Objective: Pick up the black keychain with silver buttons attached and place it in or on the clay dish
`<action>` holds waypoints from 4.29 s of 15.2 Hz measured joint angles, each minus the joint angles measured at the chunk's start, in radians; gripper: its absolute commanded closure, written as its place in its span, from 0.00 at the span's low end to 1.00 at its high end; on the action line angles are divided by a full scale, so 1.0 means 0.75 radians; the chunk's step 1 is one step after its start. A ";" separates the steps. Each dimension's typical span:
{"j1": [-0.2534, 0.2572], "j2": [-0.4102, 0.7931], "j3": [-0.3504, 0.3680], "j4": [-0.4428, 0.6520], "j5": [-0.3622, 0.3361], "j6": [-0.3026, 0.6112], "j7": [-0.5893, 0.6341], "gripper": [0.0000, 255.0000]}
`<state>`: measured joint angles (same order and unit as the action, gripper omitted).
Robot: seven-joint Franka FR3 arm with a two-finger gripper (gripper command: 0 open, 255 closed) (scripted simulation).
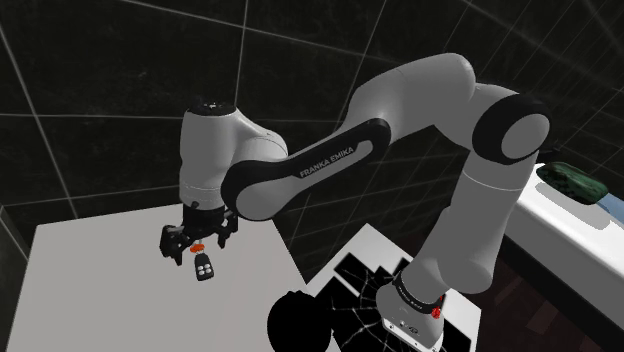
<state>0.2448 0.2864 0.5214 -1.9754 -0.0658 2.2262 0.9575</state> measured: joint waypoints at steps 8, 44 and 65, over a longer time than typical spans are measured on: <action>0.003 0.007 -0.001 -0.004 -0.005 0.011 0.005 1.00; -0.032 -0.262 0.043 0.118 0.148 -0.344 -0.045 1.00; 0.259 -1.159 0.116 -0.628 0.671 -0.383 0.025 1.00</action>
<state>0.4394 -0.5829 0.6084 -2.4460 0.4370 1.9392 0.9765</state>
